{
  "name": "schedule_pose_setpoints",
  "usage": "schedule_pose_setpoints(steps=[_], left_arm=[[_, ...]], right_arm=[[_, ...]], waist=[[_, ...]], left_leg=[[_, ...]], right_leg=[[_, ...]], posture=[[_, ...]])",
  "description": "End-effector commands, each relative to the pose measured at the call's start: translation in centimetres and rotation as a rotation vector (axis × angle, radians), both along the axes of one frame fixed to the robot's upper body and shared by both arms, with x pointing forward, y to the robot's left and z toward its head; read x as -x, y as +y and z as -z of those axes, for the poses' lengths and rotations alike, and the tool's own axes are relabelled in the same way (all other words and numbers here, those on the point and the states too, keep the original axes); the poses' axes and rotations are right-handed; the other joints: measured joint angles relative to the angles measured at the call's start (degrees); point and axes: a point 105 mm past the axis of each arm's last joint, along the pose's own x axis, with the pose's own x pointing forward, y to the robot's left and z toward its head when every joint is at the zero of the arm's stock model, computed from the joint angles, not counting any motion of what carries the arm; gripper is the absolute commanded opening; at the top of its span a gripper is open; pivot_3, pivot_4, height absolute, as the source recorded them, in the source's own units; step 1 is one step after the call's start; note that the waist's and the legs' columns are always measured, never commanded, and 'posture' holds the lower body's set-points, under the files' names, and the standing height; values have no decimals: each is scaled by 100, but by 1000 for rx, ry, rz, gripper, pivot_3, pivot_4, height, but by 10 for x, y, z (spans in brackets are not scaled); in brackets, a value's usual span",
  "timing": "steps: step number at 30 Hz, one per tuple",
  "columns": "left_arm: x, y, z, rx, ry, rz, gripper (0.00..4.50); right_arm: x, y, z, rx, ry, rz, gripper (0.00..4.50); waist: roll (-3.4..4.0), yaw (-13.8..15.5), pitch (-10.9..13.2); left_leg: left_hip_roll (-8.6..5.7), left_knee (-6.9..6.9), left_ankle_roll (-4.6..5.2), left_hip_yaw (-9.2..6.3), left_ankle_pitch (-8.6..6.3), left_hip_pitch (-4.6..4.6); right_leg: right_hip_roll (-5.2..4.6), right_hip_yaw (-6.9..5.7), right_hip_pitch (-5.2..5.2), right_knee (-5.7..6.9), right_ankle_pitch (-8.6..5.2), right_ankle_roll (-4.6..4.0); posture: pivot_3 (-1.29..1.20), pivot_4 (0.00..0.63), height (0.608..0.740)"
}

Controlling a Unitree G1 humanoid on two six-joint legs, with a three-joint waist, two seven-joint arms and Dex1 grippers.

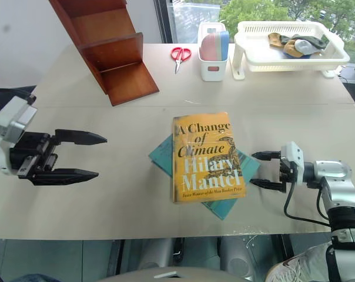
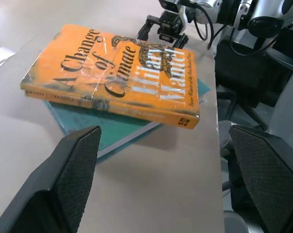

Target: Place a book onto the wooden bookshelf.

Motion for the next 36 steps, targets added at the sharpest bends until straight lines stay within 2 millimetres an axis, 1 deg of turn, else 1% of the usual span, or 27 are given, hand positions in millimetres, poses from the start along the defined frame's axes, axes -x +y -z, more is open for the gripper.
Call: schedule_pose_setpoints(steps=[1, 5, 7, 8, 10, 11, 14, 16, 18, 20, 22, 26, 30, 36], left_arm=[[3, -1, -9, -4, -55, 0, 4441], [4, -1, -8, -2, -54, -6, 4441], [4, -3, -8, 3, -54, -9, 4441], [4, -3, -9, 5, -54, -9, 4441], [5, -3, -10, 6, -52, -11, 4441], [4, -2, -9, 2, -50, -14, 4441], [3, -2, -8, -4, -47, -16, 4441], [2, -3, -9, 0, -46, -13, 4441], [1, -3, -9, 1, -46, -11, 4441], [2, -2, -10, 2, -40, -13, 4441], [5, 0, -9, -7, -25, -20, 4441], [8, 5, -8, -7, -11, -43, 4441], [10, 12, -1, 6, 14, -82, 4441], [6, 21, 24, 75, 94, -181, 4441]], right_arm=[[7, -21, -8, 100, -24, -19, 4500], [10, -45, -28, 121, -31, 17, 4500], [10, -55, -34, 168, -30, 28, 4500], [11, -59, -37, 186, -28, 29, 4500], [7, -58, -47, 177, -39, 24, 4500], [4, -52, -52, 156, -45, 8, 4500], [-1, -31, -53, 139, -61, -65, 4500], [-9, -9, -56, 76, -84, -112, 4500], [-15, 7, -60, 32, -96, -139, 4500], [-19, 24, -51, 66, -98, -202, 4500], [-21, 48, -44, 82, -103, -279, 4500], [-27, 81, -47, 20, -126, -362, 4500], [-34, 99, -51, -10, -148, -392, 4500], [-41, 109, -55, -19, -184, -396, 4500]], waist=[[0, 18, 1], [1, 7, 3], [1, -7, 3], [2, -11, 3], [2, -42, 3], [2, -62, 3], [2, -66, 3], [1, -62, 4], [1, -55, 5], [5, -37, 8], [2, -30, 9], [1, -38, 10], [3, -30, 11], [3, -37, 11]], left_leg=[[-2, 0, 0, -1, 0, -1], [-5, -1, 0, 0, 0, -1], [-4, -1, 0, 1, 0, 2], [-3, -1, 0, 1, 0, 2], [-2, -1, 0, 3, 0, 2], [0, -1, 0, 5, 0, 3], [4, -1, 0, 9, 0, 6], [6, -1, 0, 6, 0, 6], [8, 0, 0, 6, 0, 4], [5, 0, 0, 5, 0, 1], [0, 0, 0, 3, 0, -3], [2, -2, -1, -1, 0, -4], [2, -2, -1, -1, 0, -4], [1, -5, -1, -6, 0, -2]], right_leg=[[-2, -1, 0, -1, 0, 0], [-6, 0, 0, -1, 0, 0], [-5, 0, 0, 1, 0, 0], [-4, 0, 0, 1, 0, 0], [-4, 2, -1, 1, 0, 0], [-3, 4, -1, 1, 0, 0], [1, 7, -1, 2, 0, 0], [4, 5, -1, 2, 0, -1], [6, 5, -2, 2, 0, -1], [4, 4, -3, 2, 0, -1], [0, 3, -5, 0, 0, 0], [2, -1, -7, 1, 0, -1], [2, -2, -7, 1, 0, -1], [-2, -7, -7, 1, 0, -2]], posture=[[0, 150, 740], [0, 150, 740], [0, 150, 740], [0, 150, 740], [0, 150, 740], [0, 150, 740], [0, 150, 740], [0, 150, 740], [0, 150, 740], [0, 150, 740], [0, 150, 740], [0, 150, 740], [0, 150, 740], [0, 150, 740]])
